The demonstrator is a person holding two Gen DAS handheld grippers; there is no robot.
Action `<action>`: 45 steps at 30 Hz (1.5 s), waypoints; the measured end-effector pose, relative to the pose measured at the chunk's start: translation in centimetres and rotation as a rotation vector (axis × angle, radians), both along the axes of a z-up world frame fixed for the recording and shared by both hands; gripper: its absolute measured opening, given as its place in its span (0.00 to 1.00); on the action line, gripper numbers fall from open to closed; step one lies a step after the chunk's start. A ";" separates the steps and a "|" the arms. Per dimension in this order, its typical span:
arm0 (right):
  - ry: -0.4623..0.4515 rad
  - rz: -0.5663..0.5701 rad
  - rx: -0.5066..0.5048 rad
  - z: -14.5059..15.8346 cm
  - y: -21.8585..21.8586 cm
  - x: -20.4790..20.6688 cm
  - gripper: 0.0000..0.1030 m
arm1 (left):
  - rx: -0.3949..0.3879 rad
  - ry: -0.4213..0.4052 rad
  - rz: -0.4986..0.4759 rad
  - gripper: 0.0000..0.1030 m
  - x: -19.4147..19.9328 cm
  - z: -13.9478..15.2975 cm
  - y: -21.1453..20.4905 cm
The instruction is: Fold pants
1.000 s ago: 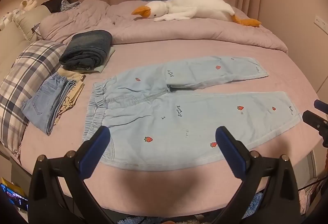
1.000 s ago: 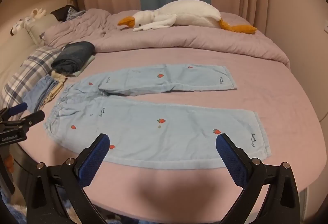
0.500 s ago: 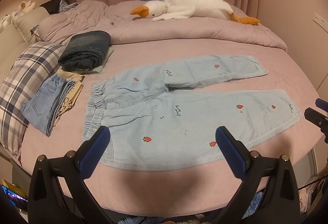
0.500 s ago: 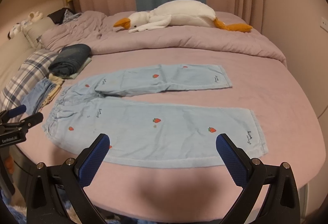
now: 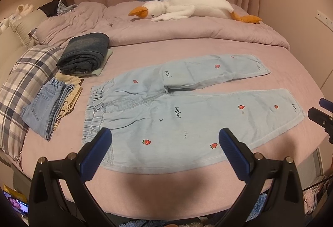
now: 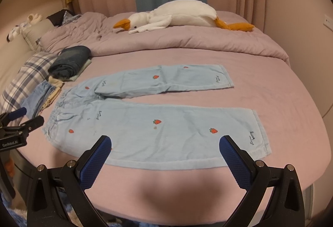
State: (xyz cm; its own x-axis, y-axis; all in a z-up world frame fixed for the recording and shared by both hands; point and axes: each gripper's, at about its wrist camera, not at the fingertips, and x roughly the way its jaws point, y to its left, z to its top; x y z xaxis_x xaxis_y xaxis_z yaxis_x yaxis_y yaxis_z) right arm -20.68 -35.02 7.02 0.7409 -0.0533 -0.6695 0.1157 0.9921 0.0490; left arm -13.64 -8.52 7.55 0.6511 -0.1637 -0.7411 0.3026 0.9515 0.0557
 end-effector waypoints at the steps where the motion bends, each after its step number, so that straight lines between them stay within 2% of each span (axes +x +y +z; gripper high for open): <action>1: -0.009 -0.001 -0.009 0.0 0.0 -0.1 1.00 | 0.000 0.000 -0.002 1.00 0.0 0.0 0.1; 5: 0.019 -0.002 0.006 0.0 -0.1 0.0 1.00 | -0.001 -0.001 -0.005 1.00 0.0 -0.1 0.1; 19: 0.011 -0.001 -0.002 -0.1 -0.1 0.0 1.00 | -0.004 0.004 -0.009 1.00 0.2 -0.2 -0.3; 25: 0.036 0.002 0.005 -0.3 -0.1 0.3 1.00 | -0.007 0.011 -0.012 1.00 0.2 -0.5 -0.3; 31: 0.030 0.002 0.016 -0.6 0.1 0.3 1.00 | -0.030 0.038 0.005 1.00 0.6 -1.4 0.3; 37: 0.025 0.017 0.077 -1.6 0.5 0.7 1.00 | -0.047 0.091 0.032 1.00 1.1 -3.3 1.6; 41: 0.063 0.071 0.102 -3.5 2.2 2.0 1.00 | -0.091 0.124 0.071 0.99 1.6 -4.6 3.3; 45: 0.085 0.186 0.112 -5.1 5.6 3.2 1.00 | -0.137 0.167 0.172 0.99 2.5 -6.9 6.4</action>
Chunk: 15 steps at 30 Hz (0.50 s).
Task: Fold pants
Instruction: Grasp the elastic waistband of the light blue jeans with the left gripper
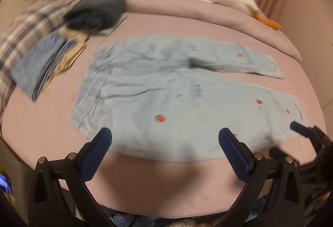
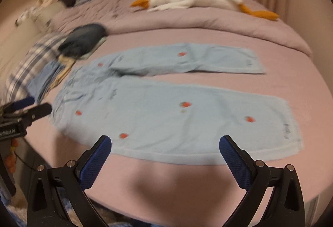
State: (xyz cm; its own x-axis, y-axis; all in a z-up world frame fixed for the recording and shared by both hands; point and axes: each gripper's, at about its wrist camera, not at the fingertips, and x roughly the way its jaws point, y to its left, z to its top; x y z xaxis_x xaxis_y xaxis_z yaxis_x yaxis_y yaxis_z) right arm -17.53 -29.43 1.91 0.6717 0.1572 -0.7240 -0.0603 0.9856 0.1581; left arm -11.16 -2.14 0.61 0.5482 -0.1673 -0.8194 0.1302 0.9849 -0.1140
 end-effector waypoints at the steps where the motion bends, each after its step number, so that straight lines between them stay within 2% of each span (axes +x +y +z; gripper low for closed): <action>1: 0.002 0.035 -0.010 -0.4 1.1 0.3 1.00 | -0.003 0.006 0.024 0.98 0.2 -0.4 0.7; 4: 0.035 0.114 -0.058 -1.7 3.3 0.9 1.00 | -0.041 0.019 0.128 0.97 0.5 -1.8 3.9; 7: 0.033 0.218 -0.106 -2.9 5.7 1.3 1.00 | -0.143 0.034 0.245 0.96 0.9 -3.4 7.9; 9: 0.001 0.304 -0.151 -3.7 7.9 1.3 1.00 | -0.203 0.064 0.306 0.94 1.1 -4.5 10.1; 13: -0.061 0.447 -0.283 -5.6 12.1 0.9 1.00 | -0.301 0.107 0.347 0.91 2.0 -6.2 12.0; 14: -0.067 0.483 -0.309 -6.1 13.1 0.7 1.00 | -0.317 0.107 0.345 0.88 2.4 -6.5 12.0; 15: -0.069 0.527 -0.324 -6.6 13.9 0.4 0.98 | -0.322 0.103 0.343 0.81 2.7 -6.7 12.0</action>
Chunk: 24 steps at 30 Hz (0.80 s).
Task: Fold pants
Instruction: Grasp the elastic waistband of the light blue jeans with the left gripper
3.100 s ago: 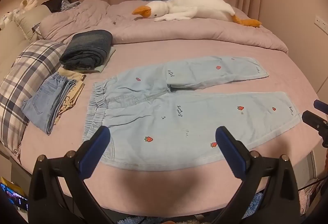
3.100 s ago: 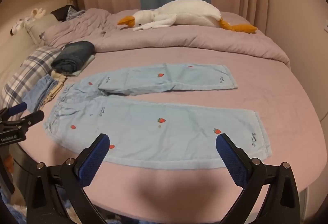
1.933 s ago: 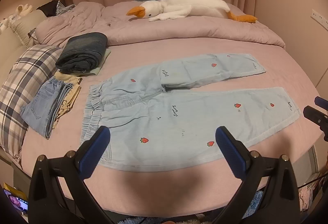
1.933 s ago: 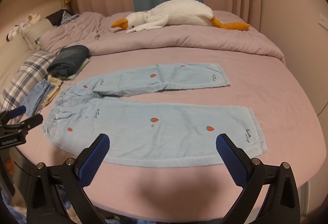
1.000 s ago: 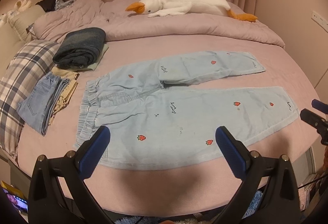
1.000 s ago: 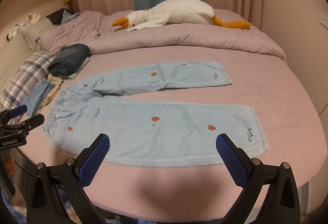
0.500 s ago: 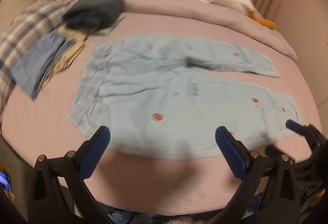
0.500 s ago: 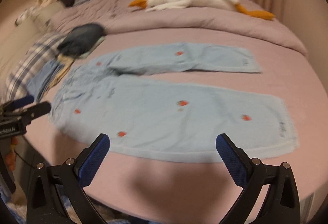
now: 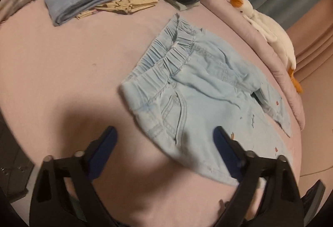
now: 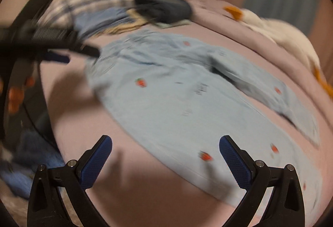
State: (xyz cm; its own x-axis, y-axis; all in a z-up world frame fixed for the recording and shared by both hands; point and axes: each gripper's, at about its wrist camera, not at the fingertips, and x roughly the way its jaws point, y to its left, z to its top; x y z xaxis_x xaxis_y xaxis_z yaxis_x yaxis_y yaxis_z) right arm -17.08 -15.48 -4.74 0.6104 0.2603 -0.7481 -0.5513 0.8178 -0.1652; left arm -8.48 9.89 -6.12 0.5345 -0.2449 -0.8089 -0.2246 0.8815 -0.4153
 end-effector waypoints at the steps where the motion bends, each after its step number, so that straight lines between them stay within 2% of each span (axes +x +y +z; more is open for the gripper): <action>1: 0.002 0.040 -0.008 -0.4 0.7 -0.2 0.94 | -0.004 0.010 0.000 0.72 0.5 -0.5 -0.1; 3: 0.000 0.077 -0.040 -1.1 1.5 -0.1 0.86 | -0.032 0.041 0.007 0.59 1.4 -1.6 -0.1; 5: -0.016 0.094 -0.092 -1.9 2.5 0.1 0.76 | -0.026 0.022 0.028 0.50 1.7 -1.7 0.0; 6: -0.032 0.107 -0.121 -2.3 3.0 0.1 0.70 | -0.019 0.019 0.034 0.35 1.9 -1.6 0.0; 7: -0.046 0.116 -0.139 -2.6 3.5 0.0 0.66 | -0.018 0.023 0.042 0.27 2.0 -1.6 0.1; 9: -0.081 0.139 -0.154 -2.7 4.0 -0.4 0.60 | -0.049 0.017 0.053 0.19 2.0 -1.8 0.7; 11: -0.095 0.158 -0.157 -2.6 4.4 -0.7 0.44 | -0.065 0.003 0.053 0.18 1.7 -1.7 1.1; 12: -0.088 0.167 -0.150 -2.5 4.5 -0.8 0.28 | -0.055 -0.010 0.046 0.17 1.4 -1.3 1.1; 13: -0.085 0.170 -0.146 -2.4 4.8 -0.8 0.20 | -0.036 -0.026 0.035 0.17 1.1 -1.0 1.1; 16: -0.078 0.173 -0.153 -2.0 5.1 -0.8 0.16 | 0.021 -0.042 0.009 0.17 0.5 -0.6 0.9; 20: -0.078 0.220 -0.148 -1.1 5.2 -1.6 0.16 | 0.061 0.020 -0.008 0.24 1.1 -1.8 0.7; 22: -0.036 0.231 -0.145 -1.8 5.4 -1.1 0.16 | 0.116 0.017 -0.014 0.39 0.8 -0.8 0.7; 24: -0.006 0.217 -0.157 -2.7 5.6 -0.7 0.17 | 0.203 -0.009 -0.013 0.45 0.2 0.4 0.7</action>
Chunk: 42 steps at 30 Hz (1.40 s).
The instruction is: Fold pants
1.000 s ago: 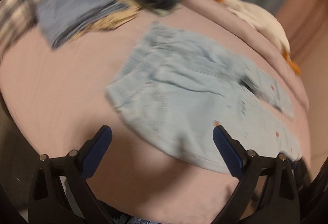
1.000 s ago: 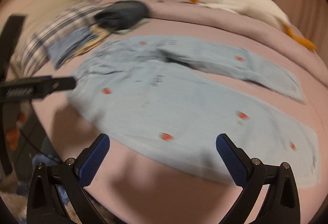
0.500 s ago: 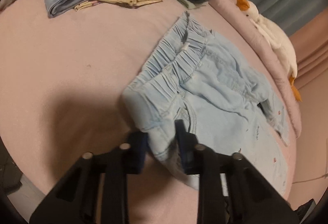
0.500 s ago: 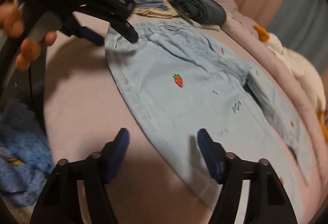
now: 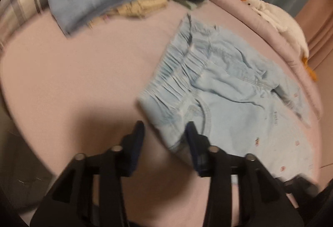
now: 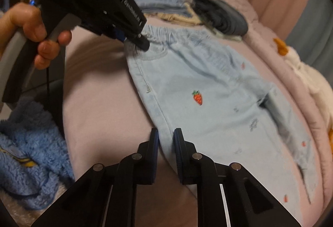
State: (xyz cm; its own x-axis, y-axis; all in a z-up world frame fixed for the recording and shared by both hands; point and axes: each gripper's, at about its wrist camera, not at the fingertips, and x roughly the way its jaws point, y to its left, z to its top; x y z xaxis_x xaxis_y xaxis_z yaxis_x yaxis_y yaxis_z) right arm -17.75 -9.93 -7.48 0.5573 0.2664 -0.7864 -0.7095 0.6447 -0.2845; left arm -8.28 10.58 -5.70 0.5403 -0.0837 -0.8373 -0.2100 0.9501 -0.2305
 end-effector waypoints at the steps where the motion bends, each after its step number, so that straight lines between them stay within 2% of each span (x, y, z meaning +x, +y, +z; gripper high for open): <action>1: 0.009 -0.016 0.019 0.3 -0.2 0.0 0.19 | 0.033 -0.019 -0.003 0.46 -0.3 0.6 0.0; 2: 0.024 -0.025 0.031 0.6 -0.4 0.2 0.22 | 0.060 -0.035 -0.003 0.46 -0.6 1.1 0.0; 4: 0.078 -0.041 0.094 2.1 -1.7 0.1 0.39 | 0.093 -0.074 -0.020 0.50 -0.8 2.0 -0.5; 5: 0.086 -0.045 0.124 2.8 -2.4 0.0 0.41 | 0.090 -0.092 -0.044 0.51 -0.6 2.4 -1.1; 8: 0.107 -0.107 0.259 5.0 -6.1 -0.2 0.44 | 0.072 -0.118 -0.149 0.51 0.4 2.6 -4.1; 11: 0.132 -0.286 0.317 4.9 -10.4 2.3 0.44 | 0.097 -0.136 -0.286 0.52 1.8 1.8 -8.0; 13: 0.160 -0.435 0.330 4.0 -13.3 4.3 0.44 | 0.138 -0.106 -0.335 0.52 2.8 0.5 -9.9; 16: 0.216 -0.548 0.415 2.7 -16.9 6.0 0.44 | 0.235 -0.014 -0.331 0.52 3.9 -2.7 -10.4; 19: 0.219 -0.642 0.393 1.3 -20.1 6.3 0.43 | 0.207 -0.050 -0.339 0.53 3.5 -3.1 -9.2; 21: 0.195 -0.674 0.417 1.4 -23.0 5.2 0.41 | 0.218 -0.052 -0.346 0.54 3.4 -3.3 -8.9; 23: 0.167 -0.749 0.393 1.7 -26.1 4.4 0.41 | 0.212 -0.051 -0.342 0.54 3.4 -3.4 -8.6; 25: 0.130 -0.857 0.342 1.6 -30.4 3.1 0.41 | 0.212 -0.050 -0.335 0.54 3.5 -3.5 -8.9; 28: 0.107 -0.991 0.374 1.8 -36.3 1.6 0.40 | 0.221 -0.040 -0.333 0.53 3.7 -3.3 -9.4; 32: 0.046 -1.192 0.280 2.0 -42.6 0.5 0.40 | 0.230 -0.038 -0.322 0.53 2.8 -2.2 -9.7; 33: 0.045 -1.248 0.279 2.2 -43.9 0.5 0.40 | 0.225 -0.055 -0.325 0.54 2.6 -1.7 -9.6; 35: 0.037 -1.363 0.234 3.0 -45.5 0.7 0.41 | 0.249 -0.075 -0.330 0.64 2.6 -1.5 -9.7; 36: 0.015 -1.379 0.178 3.7 -44.9 1.2 0.41 | 0.270 -0.077 -0.324 0.67 2.7 -1.6 -9.7; 37: -0.003 -1.353 0.168 4.3 -44.0 1.5 0.41 | 0.294 -0.064 -0.316 0.67 3.0 -2.1 -9.5; 39: -0.001 -1.200 0.273 5.4 -41.1 2.2 0.42 | 0.285 -0.014 -0.318 0.68 3.5 -3.4 -9.1; 40: 0.015 -1.141 0.299 5.4 -39.4 3.0 0.45 | 0.271 -0.036 -0.315 0.74 3.4 -3.5 -8.6; 42: 0.070 -1.073 0.278 4.1 -36.9 4.5 0.46 | 0.239 -0.028 -0.327 0.75 3.5 -3.3 -7.9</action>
